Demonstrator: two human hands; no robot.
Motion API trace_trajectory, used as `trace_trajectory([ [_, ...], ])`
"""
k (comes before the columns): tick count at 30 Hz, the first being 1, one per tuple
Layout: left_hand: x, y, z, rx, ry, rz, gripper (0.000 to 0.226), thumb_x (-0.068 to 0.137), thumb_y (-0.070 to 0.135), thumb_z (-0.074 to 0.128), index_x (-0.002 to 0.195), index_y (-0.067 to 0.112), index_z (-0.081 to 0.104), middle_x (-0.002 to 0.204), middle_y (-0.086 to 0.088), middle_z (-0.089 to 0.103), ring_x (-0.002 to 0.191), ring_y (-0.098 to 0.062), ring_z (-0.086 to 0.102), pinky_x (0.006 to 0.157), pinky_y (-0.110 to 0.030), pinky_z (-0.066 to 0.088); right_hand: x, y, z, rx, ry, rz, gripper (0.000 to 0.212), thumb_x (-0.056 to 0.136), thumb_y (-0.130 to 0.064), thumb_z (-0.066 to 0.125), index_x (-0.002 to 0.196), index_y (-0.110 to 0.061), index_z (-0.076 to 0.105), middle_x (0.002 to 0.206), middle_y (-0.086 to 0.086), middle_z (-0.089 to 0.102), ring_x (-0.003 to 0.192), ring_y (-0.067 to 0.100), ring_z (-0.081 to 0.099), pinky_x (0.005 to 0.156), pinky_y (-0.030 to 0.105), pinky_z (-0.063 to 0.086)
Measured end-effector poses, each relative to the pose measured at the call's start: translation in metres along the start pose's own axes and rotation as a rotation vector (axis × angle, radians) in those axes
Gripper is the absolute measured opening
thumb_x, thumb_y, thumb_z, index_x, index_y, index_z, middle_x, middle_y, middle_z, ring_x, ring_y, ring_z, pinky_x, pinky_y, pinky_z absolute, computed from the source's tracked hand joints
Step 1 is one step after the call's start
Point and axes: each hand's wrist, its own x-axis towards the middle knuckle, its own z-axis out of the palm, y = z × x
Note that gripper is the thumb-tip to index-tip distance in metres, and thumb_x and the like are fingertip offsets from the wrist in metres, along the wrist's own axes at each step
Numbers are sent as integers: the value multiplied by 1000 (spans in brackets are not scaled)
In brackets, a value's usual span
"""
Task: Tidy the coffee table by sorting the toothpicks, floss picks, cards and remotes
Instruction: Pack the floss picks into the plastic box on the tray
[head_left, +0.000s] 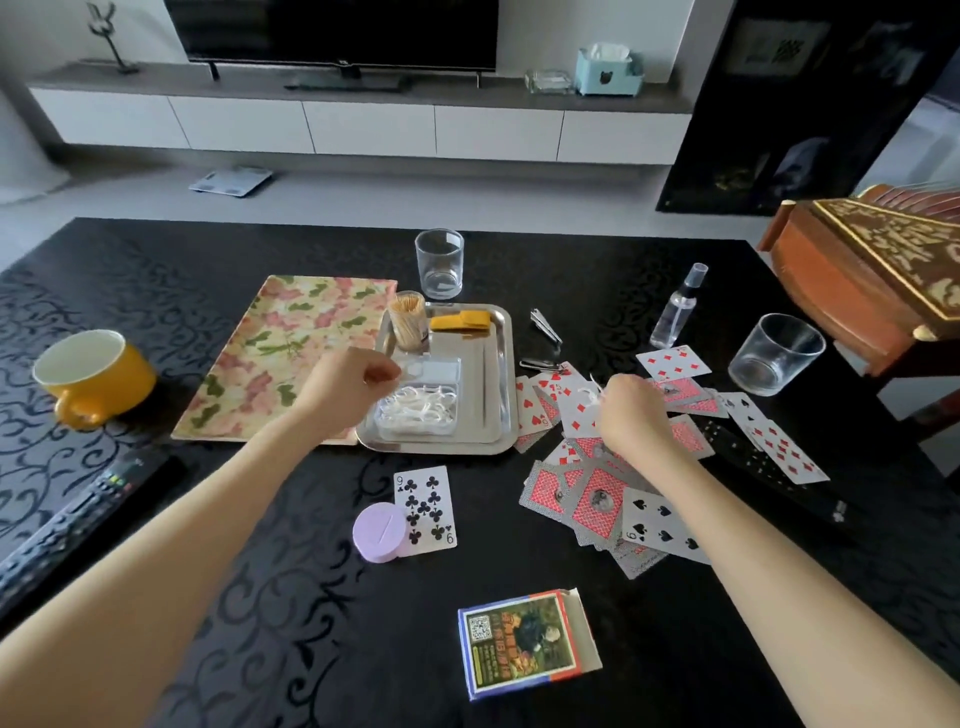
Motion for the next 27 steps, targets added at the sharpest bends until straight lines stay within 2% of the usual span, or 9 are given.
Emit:
trace_trajectory([
  [3,9,2,9,117,-116,95,19,89,12,61,105,11,71,104,-3,71,85,-13,61,74,-20,43,-1,-34,4,61,-8,-128,10,91,-5,56,99,0,60,101,14,62,96,28,60,74,30,48],
  [5,14,2,15,179,-157,118,20,90,14,60,107,15,71,107,-1,71,89,-14,63,76,-21,48,-2,-56,6,66,-10,-213,17,91,-3,55,74,-7,52,87,11,56,85,25,57,66,29,43],
  [9,19,2,21,165,-197,110,19,89,16,62,105,17,71,114,1,67,82,-7,57,70,-14,41,0,-100,10,81,-75,-322,34,89,-1,53,61,-12,38,68,4,42,73,24,47,48,22,26],
  [13,23,-9,20,89,-216,88,23,87,10,61,108,14,70,115,-2,68,93,-12,62,79,-16,44,5,-132,17,112,-155,-451,9,91,-3,52,89,0,60,87,10,60,84,23,59,65,27,46],
  [15,24,-17,16,24,-167,44,28,89,2,53,109,12,70,114,-3,68,100,-15,62,84,-18,45,7,-144,19,111,-215,-473,13,91,-2,52,99,-1,62,97,12,63,91,25,61,77,32,51],
  [18,21,-27,8,-42,-79,-38,36,89,-7,42,107,8,70,114,-4,68,102,-17,61,82,-17,42,11,-156,25,63,-284,-514,13,89,0,49,82,-5,58,85,9,58,91,28,60,71,31,48],
  [22,15,-38,8,-74,-104,-80,27,89,2,50,103,12,72,105,-2,71,85,-18,66,71,-22,50,8,-167,38,-27,-291,-569,22,86,6,49,101,1,64,104,15,62,95,30,60,81,36,51],
  [25,13,-40,13,-76,-133,-59,20,91,12,55,103,11,71,91,3,68,62,0,57,54,-6,39,6,-169,46,-53,-272,-603,26,83,10,52,101,1,67,105,17,62,94,31,60,80,37,51],
  [27,12,-40,16,-53,-137,-42,19,91,15,55,97,7,71,86,-1,67,61,-5,54,52,-11,36,8,-167,45,-40,-260,-622,27,83,7,55,103,-3,68,105,14,63,96,30,60,82,37,52],
])
